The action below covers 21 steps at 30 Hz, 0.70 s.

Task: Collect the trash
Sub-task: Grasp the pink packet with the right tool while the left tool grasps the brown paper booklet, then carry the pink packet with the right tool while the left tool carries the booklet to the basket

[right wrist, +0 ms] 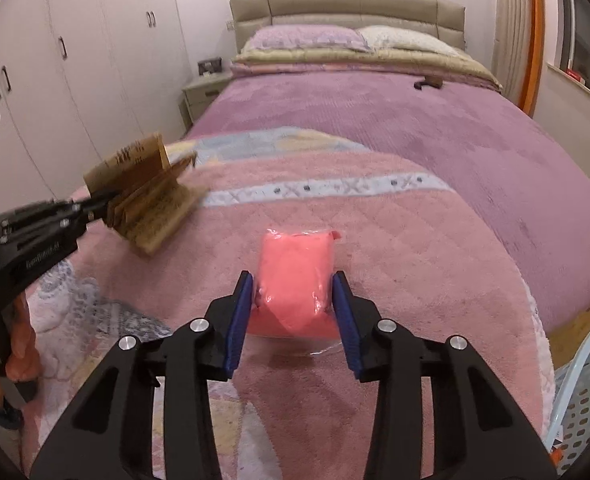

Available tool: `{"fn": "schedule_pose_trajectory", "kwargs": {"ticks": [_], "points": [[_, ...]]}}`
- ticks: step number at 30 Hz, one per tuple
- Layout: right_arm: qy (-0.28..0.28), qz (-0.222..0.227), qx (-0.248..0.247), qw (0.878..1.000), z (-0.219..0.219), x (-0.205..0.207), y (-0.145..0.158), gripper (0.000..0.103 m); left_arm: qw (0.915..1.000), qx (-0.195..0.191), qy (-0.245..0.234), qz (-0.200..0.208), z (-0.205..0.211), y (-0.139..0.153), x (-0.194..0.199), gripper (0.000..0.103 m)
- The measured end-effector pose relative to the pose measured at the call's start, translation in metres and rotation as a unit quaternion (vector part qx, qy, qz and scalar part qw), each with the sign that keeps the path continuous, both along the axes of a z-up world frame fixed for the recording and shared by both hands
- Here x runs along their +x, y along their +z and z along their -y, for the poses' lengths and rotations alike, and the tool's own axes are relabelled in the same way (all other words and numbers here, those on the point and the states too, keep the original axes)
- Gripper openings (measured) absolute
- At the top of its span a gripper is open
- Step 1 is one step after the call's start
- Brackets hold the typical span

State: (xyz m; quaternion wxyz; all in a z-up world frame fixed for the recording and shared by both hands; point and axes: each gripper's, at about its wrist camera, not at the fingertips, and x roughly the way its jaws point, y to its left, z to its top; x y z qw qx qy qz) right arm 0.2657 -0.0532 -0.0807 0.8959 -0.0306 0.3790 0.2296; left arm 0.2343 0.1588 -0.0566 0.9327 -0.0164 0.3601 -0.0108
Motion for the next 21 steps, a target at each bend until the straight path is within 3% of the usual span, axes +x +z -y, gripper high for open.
{"fn": "schedule_pose_trajectory", "kwargs": {"ticks": [3,8,16,21], "points": [[0.008,0.032,0.022,0.999,0.008,-0.015,0.008,0.037,0.9999,-0.012,0.006,0.007,0.006,0.004,-0.018,0.002],[-0.006,0.049,0.019,0.999,0.016,-0.038,0.013,0.037,0.9996,-0.024,0.005,0.017,0.024,0.008,-0.057,0.002],[-0.003,0.035,0.049,0.998,0.054,-0.09,0.014,0.037,0.9977,-0.063,-0.004,0.024,0.057,0.011,-0.125,0.002],[-0.03,0.041,0.057,0.997,0.089,-0.114,0.025,0.037,0.9962,-0.069,-0.03,0.044,0.087,0.023,-0.142,0.002]]}}
